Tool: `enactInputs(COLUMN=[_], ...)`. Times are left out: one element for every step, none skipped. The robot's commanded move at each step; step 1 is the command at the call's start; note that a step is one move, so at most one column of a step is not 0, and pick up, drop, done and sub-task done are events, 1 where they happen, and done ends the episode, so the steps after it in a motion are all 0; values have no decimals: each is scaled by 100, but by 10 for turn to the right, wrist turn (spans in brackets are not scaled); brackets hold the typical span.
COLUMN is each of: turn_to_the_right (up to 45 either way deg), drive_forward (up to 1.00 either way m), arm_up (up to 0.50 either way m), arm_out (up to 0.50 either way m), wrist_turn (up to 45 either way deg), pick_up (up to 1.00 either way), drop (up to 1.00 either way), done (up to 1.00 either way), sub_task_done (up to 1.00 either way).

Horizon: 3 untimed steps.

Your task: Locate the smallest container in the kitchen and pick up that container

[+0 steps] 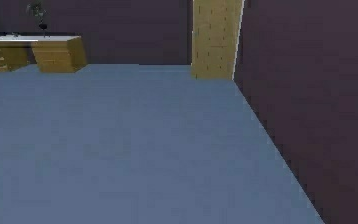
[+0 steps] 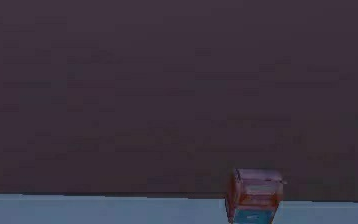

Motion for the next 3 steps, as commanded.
enactInputs(turn_to_the_right=[0,0,0], drive_forward=[100,100,100], arm_up=[0,0,0], arm_out=[0,0,0], wrist_turn=[0,0,0], pick_up=[0,0,0], drop=[0,0,0], done=[0,0,0], sub_task_done=[0,0,0])
